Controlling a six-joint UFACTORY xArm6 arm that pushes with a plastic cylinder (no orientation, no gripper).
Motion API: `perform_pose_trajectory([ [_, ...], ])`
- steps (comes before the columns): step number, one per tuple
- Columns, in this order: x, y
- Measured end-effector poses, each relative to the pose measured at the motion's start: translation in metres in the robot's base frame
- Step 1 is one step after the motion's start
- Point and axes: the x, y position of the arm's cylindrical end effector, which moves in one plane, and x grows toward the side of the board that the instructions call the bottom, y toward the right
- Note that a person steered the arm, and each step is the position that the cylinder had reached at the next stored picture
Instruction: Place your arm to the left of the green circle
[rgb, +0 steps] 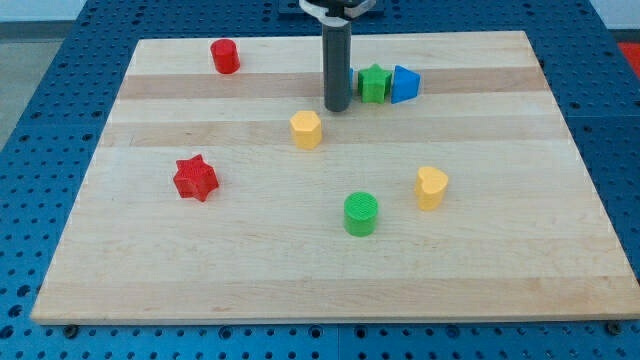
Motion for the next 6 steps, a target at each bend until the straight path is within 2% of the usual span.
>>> perform_pose_trajectory([
  [2, 0.013, 0.013],
  [3, 0.039, 0.010],
  [4, 0.067, -0.018],
  [6, 0.147, -0.044],
])
